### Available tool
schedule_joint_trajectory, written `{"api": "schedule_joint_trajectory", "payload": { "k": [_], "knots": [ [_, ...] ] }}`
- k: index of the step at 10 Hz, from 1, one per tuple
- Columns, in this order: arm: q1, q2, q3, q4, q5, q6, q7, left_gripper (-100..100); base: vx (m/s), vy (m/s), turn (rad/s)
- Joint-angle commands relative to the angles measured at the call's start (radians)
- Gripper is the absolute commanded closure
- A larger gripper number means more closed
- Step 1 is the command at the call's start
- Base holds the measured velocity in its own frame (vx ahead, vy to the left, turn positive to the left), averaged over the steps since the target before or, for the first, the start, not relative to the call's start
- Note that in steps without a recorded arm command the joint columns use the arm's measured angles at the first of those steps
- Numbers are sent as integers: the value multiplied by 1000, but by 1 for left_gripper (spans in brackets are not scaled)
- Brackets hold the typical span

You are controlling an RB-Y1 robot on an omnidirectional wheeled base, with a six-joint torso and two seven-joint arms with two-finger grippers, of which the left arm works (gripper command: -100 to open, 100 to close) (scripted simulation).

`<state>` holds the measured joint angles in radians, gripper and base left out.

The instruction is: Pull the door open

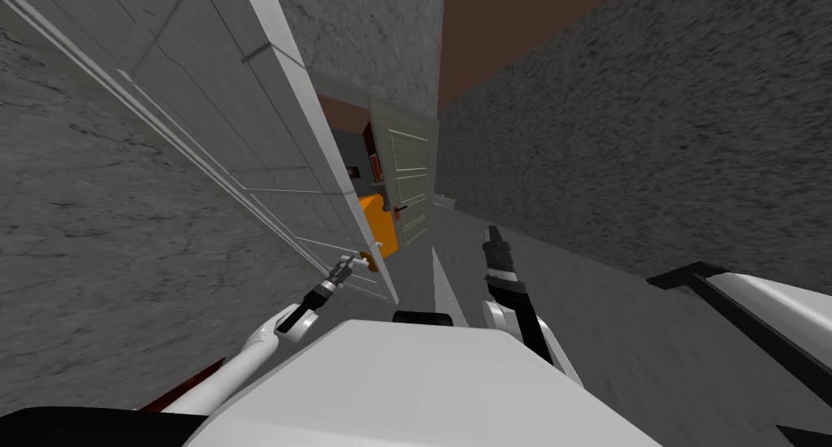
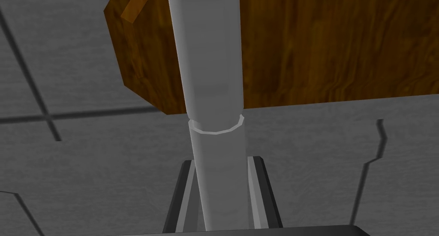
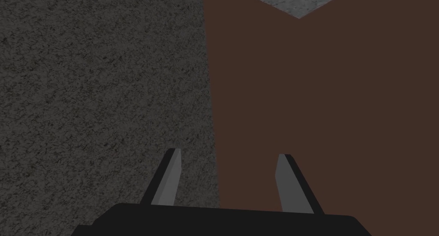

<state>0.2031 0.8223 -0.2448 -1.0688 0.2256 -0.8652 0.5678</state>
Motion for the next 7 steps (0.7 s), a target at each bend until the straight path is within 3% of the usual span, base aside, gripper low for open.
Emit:
{"api": "schedule_joint_trajectory", "payload": {
  "k": [1, 6, 7],
  "knots": [
    [20, 8, -15, 3, 0, -35, 6, 100, -178, 113, -191],
    [46, 35, -34, 27, 6, -107, 22, 100, -174, 89, -143],
    [36, 35, -27, 36, 7, -96, 21, 100, -63, 37, -17]
  ]
}}
